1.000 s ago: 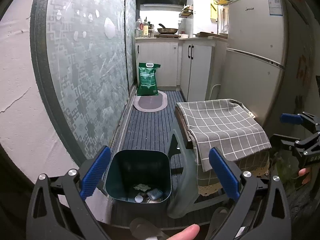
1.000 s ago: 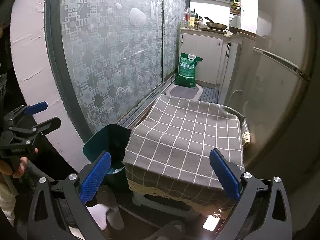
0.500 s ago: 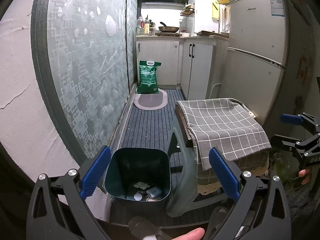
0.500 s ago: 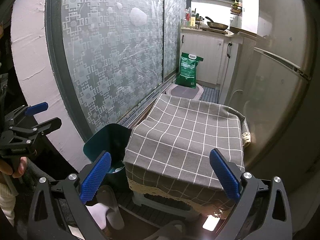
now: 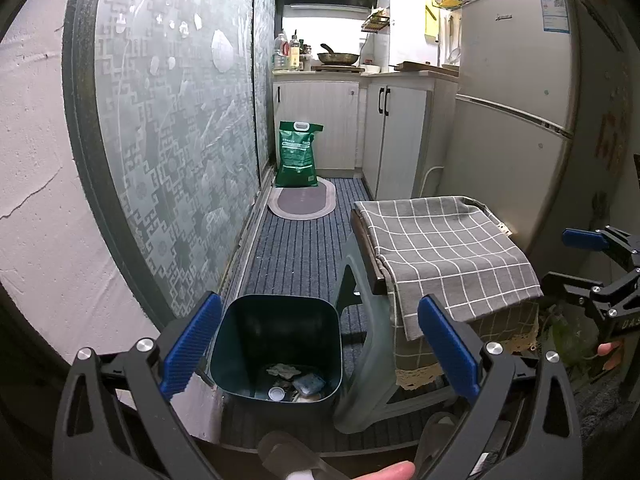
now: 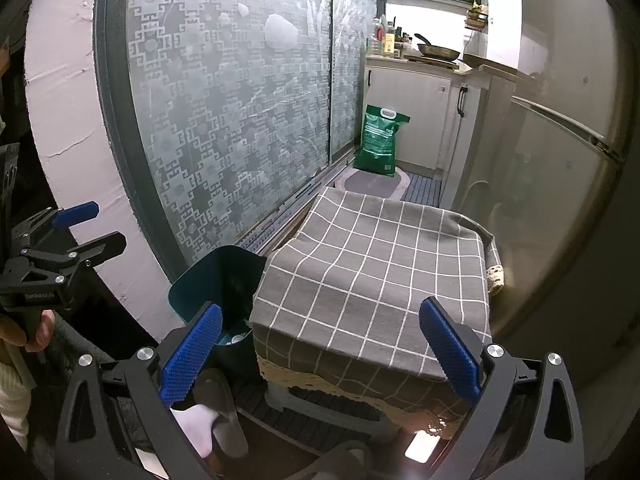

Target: Collect trash

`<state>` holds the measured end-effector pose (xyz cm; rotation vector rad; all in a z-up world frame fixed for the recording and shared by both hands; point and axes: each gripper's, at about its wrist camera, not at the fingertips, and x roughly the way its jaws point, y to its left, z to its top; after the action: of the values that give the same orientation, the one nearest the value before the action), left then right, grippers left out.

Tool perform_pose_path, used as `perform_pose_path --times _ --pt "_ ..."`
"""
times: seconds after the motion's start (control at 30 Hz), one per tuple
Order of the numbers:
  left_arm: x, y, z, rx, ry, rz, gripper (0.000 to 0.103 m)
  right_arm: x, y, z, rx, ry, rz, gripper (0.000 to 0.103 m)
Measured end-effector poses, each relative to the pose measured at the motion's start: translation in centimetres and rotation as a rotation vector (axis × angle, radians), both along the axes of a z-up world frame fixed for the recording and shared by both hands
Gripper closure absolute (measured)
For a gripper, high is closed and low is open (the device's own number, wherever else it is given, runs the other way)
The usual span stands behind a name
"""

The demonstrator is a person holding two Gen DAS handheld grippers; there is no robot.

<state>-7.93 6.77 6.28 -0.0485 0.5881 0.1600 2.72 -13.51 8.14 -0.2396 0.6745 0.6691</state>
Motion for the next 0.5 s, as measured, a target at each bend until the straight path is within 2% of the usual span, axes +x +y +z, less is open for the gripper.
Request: perform_pose_path --times 0.5 --pt "-0.06 -0.08 0.01 0.001 -0.001 -0.001 0.003 -0.06 0.01 0.04 0.001 -0.002 0.002 0.003"
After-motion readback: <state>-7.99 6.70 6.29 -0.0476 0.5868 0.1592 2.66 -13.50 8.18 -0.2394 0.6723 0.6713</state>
